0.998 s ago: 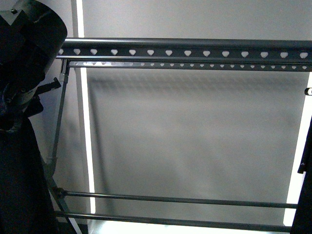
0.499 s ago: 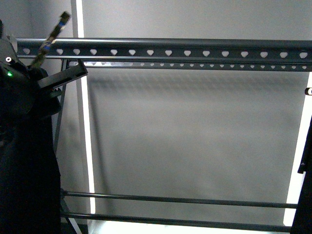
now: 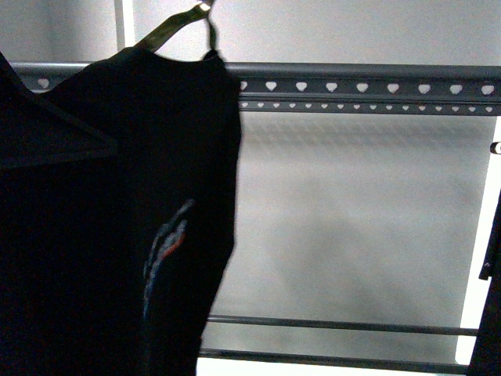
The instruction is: Hang clothes on hanger
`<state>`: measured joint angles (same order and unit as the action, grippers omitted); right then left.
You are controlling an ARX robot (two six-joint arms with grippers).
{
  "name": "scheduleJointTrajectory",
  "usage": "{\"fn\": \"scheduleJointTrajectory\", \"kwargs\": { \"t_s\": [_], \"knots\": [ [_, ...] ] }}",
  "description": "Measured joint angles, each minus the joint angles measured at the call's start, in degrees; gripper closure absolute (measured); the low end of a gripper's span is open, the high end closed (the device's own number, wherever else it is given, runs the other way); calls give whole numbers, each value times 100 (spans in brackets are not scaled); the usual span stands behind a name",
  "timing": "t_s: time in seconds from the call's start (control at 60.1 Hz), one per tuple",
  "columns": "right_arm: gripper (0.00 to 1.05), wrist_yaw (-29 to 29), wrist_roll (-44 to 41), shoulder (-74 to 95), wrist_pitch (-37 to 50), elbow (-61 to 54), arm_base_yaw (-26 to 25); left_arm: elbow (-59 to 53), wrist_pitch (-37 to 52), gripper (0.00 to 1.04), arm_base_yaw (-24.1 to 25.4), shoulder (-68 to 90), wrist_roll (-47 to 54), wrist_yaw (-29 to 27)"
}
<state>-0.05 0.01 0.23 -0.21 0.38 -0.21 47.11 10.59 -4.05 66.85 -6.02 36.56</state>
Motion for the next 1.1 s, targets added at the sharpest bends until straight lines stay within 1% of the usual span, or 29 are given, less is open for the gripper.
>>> {"fn": "scheduleJointTrajectory", "kwargs": {
  "t_s": [0.017,0.033,0.05,0.083,0.133,0.2,0.266,0.316,0.366,0.399,0.466,0.483,0.516,0.649,0.749,0.882,1.082,1.098],
  "knots": [
    [7,0,0,0,0,0,0,50,0,99,72,42,103,214],
    [7,0,0,0,0,0,0,127,-13,99,140,98,284,560],
    [7,0,0,0,0,0,0,225,-66,99,203,166,404,763],
    [7,0,0,0,0,0,0,422,-153,99,321,319,787,1353],
    [7,0,0,0,0,0,0,715,-138,99,463,588,1349,1976],
    [7,0,0,0,0,0,0,1252,-785,99,544,973,2245,2579],
    [7,0,0,0,0,0,0,1738,-1488,99,518,1292,2983,2789],
    [7,-2,0,0,0,0,0,2024,-1746,99,455,1499,3390,2798],
    [7,-2,0,0,0,0,0,2223,-1666,99,376,1696,3595,2767],
    [7,0,0,0,0,0,0,2317,-1405,99,302,1843,3672,2695],
    [7,0,0,0,0,0,0,2494,-501,99,48,2271,3880,2437],
    [7,0,0,0,0,0,0,2555,-450,99,-11,2365,3971,2398],
    [7,0,0,0,0,0,0,2662,-509,99,-98,2492,4168,2315],
    [7,-2,0,0,0,0,0,3123,-1300,99,-407,2889,4957,2157],
    [7,-2,0,0,0,0,0,3311,-1716,99,-577,3086,5427,2031],
    [7,0,0,0,0,0,0,3292,-1390,100,-664,3150,5560,1851],
    [7,-2,0,0,0,0,0,3294,-1360,100,-640,3147,5626,1847],
    [7,-122,24,22,-17,2,-24,3294,-1360,100,-632,3147,5626,1847]
  ]
}}
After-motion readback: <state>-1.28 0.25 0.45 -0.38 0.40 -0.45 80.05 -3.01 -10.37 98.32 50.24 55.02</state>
